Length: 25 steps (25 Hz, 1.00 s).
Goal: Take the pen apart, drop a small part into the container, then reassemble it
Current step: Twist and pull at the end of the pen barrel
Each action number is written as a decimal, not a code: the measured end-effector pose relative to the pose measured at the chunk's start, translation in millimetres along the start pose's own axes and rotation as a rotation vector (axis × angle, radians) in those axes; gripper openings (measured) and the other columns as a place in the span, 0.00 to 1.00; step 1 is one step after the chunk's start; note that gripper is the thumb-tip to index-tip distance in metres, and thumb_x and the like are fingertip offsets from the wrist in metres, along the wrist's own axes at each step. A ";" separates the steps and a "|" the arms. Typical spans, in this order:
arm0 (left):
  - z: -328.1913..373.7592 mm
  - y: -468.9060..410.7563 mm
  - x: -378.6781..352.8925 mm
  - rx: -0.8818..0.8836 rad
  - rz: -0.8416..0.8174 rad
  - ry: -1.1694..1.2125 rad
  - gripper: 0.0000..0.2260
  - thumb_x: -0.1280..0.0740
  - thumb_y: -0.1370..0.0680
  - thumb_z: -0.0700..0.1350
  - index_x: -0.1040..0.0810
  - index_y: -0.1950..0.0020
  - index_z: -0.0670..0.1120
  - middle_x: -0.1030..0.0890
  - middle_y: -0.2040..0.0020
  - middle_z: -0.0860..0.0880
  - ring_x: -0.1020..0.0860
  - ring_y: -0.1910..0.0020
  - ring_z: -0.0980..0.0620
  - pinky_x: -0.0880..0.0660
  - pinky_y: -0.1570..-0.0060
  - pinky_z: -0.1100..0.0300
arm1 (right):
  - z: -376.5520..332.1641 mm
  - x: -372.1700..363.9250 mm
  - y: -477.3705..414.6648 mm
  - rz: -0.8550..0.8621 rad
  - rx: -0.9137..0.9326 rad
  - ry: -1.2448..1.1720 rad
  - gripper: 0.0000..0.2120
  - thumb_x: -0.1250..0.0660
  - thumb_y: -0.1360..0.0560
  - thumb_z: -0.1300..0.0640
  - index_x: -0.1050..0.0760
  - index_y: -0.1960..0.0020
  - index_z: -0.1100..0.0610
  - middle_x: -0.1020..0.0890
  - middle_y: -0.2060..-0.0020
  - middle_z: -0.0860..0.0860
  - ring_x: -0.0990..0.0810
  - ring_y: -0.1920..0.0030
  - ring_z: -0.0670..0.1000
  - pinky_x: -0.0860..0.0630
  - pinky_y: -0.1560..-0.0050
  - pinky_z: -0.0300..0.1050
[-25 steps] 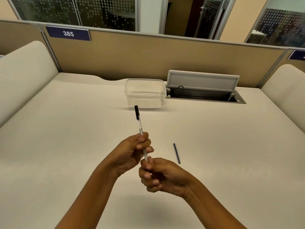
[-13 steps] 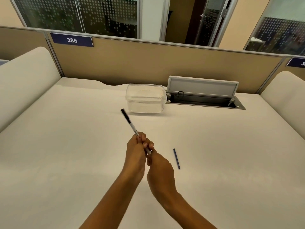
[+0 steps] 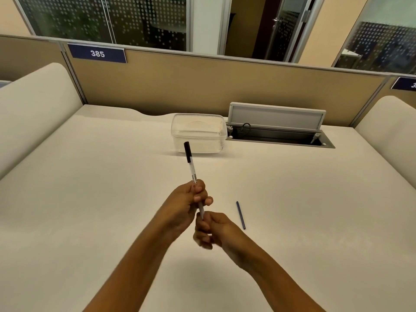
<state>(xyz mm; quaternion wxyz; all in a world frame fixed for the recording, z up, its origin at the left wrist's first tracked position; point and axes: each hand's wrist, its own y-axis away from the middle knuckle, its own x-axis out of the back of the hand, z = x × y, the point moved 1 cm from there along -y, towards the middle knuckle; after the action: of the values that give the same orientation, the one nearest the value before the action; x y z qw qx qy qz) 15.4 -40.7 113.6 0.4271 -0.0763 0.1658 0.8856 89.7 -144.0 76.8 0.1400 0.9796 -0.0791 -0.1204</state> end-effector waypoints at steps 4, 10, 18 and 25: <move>-8.8 -0.3 -29.2 -0.127 0.434 -0.031 0.16 0.53 0.25 0.32 0.35 0.65 0.47 0.32 0.76 0.56 0.28 0.73 0.56 0.34 0.75 0.65 | 5.9 -7.7 -10.2 0.604 0.246 0.882 0.15 0.39 0.23 0.61 0.29 0.67 0.50 0.24 0.72 0.48 0.26 0.68 0.49 0.30 0.64 0.45; -1.4 -7.8 -31.9 -0.118 0.376 0.021 0.15 0.51 0.22 0.34 0.33 0.64 0.47 0.32 0.73 0.53 0.29 0.71 0.54 0.34 0.75 0.65 | -2.7 -13.0 -13.7 0.641 0.187 0.956 0.12 0.41 0.23 0.59 0.28 0.65 0.51 0.22 0.71 0.48 0.27 0.67 0.50 0.32 0.60 0.42; 30.3 -5.9 3.7 0.073 -0.371 0.499 0.12 0.47 0.21 0.42 0.31 0.63 0.46 0.32 0.74 0.53 0.34 0.76 0.58 0.32 0.72 0.65 | -21.9 4.0 8.7 -0.343 -0.089 -0.234 0.16 0.49 0.18 0.56 0.32 0.63 0.55 0.29 0.71 0.48 0.32 0.67 0.49 0.33 0.63 0.41; 5.8 -16.1 -12.2 -0.074 0.393 0.299 0.17 0.56 0.28 0.30 0.37 0.69 0.46 0.36 0.79 0.54 0.41 0.80 0.57 0.41 0.77 0.65 | -0.2 -8.8 -10.1 0.484 -0.003 0.530 0.19 0.47 0.25 0.69 0.35 0.70 0.52 0.30 0.73 0.47 0.35 0.73 0.46 0.38 0.73 0.32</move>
<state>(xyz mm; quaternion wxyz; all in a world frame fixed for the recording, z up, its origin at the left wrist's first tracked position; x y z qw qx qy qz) 35.6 -38.2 118.7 0.2141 -0.1886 0.2062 0.9360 82.6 -132.7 75.9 0.1815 0.9295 -0.2696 0.1743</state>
